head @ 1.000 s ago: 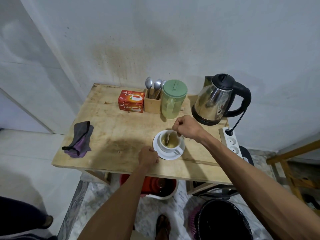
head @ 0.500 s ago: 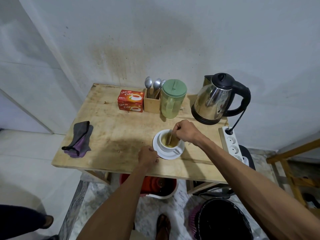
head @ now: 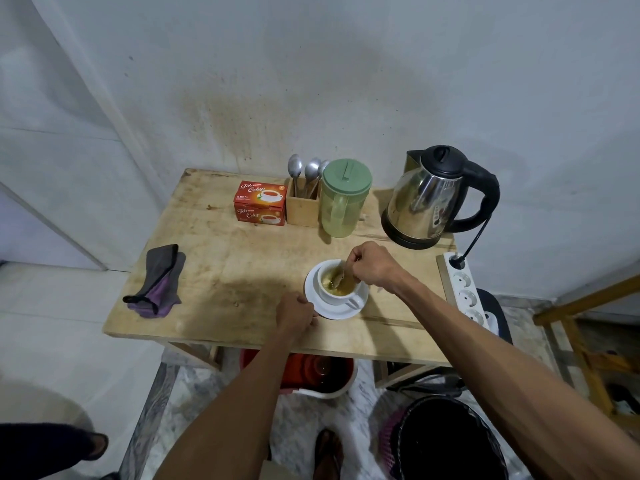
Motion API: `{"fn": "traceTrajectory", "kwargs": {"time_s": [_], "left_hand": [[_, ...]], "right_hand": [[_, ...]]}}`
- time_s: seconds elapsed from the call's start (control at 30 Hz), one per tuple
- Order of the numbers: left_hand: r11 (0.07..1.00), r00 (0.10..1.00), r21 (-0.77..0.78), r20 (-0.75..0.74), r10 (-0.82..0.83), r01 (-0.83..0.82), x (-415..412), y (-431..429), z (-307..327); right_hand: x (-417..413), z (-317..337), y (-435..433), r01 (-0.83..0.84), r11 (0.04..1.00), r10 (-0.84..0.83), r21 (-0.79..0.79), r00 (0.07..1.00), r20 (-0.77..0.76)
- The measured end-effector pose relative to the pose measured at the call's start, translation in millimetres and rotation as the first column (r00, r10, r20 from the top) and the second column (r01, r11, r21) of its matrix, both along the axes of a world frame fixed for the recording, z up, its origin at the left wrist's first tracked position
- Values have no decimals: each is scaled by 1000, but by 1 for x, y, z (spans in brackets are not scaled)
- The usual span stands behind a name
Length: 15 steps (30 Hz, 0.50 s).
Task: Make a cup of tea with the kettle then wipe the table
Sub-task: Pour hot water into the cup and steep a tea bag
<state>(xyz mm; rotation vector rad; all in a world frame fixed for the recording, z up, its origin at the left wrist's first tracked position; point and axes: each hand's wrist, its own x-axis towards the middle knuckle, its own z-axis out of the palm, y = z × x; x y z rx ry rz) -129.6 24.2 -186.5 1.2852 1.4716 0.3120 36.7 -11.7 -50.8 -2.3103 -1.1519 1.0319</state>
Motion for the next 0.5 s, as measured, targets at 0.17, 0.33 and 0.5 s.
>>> {"fn": "traceTrajectory", "kwargs": {"time_s": [0.17, 0.33, 0.5], "left_hand": [[1000, 1000, -7, 6, -5, 5, -1, -1, 2], [1000, 1000, -16, -3, 10, -10, 1, 0, 1], [1000, 1000, -4, -13, -2, 2, 1, 1, 0]], "right_hand": [[0, 0, 0, 3, 1000, -2, 24, 1000, -6], [7, 21, 3, 27, 993, -20, 117, 998, -54], [6, 14, 6, -3, 996, 5, 87, 999, -31]]}}
